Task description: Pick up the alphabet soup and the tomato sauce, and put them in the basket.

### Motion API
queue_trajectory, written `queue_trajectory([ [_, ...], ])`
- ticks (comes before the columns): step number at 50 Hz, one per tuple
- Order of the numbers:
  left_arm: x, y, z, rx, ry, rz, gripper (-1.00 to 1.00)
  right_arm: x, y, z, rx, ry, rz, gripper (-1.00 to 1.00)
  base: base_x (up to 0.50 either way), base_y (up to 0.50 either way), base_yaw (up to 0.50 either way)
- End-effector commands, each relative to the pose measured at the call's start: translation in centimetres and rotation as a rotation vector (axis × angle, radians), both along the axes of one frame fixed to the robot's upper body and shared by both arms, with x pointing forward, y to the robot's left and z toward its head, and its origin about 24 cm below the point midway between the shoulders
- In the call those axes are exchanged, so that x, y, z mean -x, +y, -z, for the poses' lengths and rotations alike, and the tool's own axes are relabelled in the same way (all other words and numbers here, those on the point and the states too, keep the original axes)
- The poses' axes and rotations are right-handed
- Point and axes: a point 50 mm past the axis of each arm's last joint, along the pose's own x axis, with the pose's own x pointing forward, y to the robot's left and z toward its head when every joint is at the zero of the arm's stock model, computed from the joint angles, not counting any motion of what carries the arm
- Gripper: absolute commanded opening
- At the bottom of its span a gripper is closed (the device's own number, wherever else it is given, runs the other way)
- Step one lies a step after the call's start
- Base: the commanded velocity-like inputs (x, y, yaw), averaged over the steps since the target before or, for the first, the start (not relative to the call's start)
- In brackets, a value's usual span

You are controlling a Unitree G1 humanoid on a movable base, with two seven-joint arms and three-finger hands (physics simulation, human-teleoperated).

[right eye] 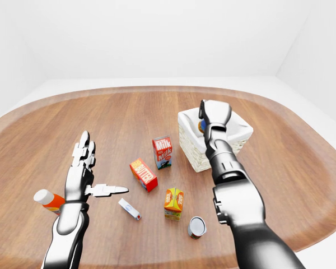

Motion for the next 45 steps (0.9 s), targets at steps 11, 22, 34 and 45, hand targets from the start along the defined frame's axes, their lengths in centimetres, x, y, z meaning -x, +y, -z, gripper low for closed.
queue_trajectory([
  [11,0.0,0.1,0.0,0.008,-0.001,-0.006,1.00,-0.4,1.8,-0.3,0.165,0.023,-0.062,-1.00,0.00,0.00,0.00],
  [22,0.0,0.1,0.1,0.009,0.005,-0.006,1.00,-0.5,2.2,-0.6,0.177,0.012,-0.074,-1.00,0.00,0.00,0.00],
  [34,-0.1,0.1,0.2,0.009,0.006,-0.005,1.00,-0.7,1.7,-1.6,0.173,-0.014,-0.058,-1.00,0.00,0.00,0.00],
  [45,-0.1,0.1,0.0,0.009,0.001,-0.004,1.00,-0.7,1.7,-1.6,0.174,-0.013,-0.057,-1.00,0.00,0.00,0.00],
])
